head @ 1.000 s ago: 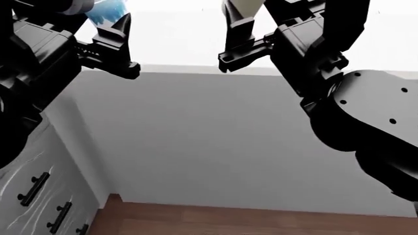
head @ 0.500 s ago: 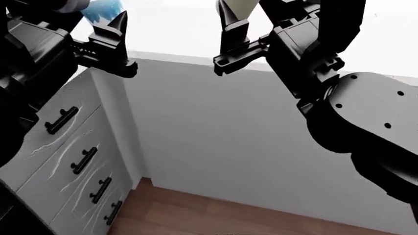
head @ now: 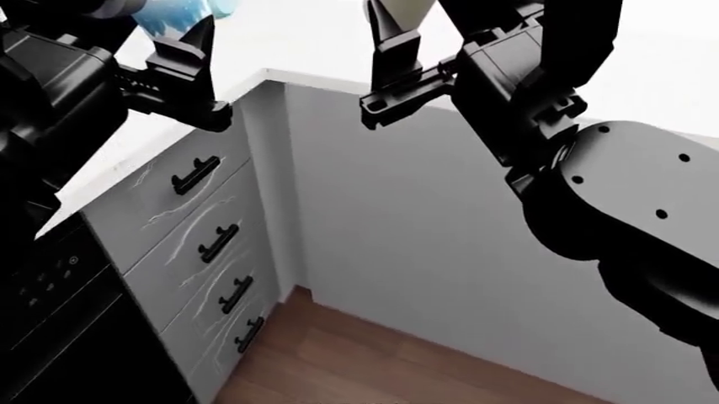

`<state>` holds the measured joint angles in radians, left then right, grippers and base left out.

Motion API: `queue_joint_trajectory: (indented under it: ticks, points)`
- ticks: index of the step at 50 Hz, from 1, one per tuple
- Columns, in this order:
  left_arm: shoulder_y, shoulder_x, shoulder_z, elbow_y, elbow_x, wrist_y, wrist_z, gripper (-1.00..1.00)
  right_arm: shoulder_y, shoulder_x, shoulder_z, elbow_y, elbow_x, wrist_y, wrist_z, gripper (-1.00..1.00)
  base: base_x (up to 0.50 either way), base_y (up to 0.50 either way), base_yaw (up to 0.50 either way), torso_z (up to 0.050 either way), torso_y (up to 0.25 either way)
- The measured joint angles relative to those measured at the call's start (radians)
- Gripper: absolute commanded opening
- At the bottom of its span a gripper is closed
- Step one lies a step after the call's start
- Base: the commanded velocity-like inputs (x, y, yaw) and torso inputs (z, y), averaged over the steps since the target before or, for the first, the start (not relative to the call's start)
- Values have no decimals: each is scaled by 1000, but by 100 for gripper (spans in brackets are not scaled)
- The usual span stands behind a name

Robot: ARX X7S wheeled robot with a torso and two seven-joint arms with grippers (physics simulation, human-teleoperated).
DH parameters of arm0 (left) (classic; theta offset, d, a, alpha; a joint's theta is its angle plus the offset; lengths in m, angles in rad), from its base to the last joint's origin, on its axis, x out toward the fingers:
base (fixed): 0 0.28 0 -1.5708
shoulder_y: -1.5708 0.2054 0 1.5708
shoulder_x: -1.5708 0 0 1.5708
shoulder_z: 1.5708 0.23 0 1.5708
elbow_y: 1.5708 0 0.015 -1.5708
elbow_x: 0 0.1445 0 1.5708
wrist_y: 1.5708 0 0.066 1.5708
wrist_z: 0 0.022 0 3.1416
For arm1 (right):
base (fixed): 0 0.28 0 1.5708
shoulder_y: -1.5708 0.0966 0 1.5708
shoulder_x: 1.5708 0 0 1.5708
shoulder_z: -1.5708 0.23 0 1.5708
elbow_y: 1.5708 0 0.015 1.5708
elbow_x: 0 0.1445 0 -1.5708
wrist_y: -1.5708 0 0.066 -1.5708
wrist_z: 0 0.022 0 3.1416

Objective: Pick the mug and mug and place them in the sink. Then turn on the water.

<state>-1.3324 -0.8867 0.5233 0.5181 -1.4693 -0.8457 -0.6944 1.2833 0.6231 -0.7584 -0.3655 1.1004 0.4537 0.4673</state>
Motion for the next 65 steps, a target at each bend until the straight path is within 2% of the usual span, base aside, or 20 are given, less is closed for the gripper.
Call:
queue_joint_trajectory:
  ticks: [65]
  points:
    - [-11,-16,-8,10,-20,-3,-15,-100,15,-15,0,-6,-1,0,-7,-100,-97,-63,500,0,0]
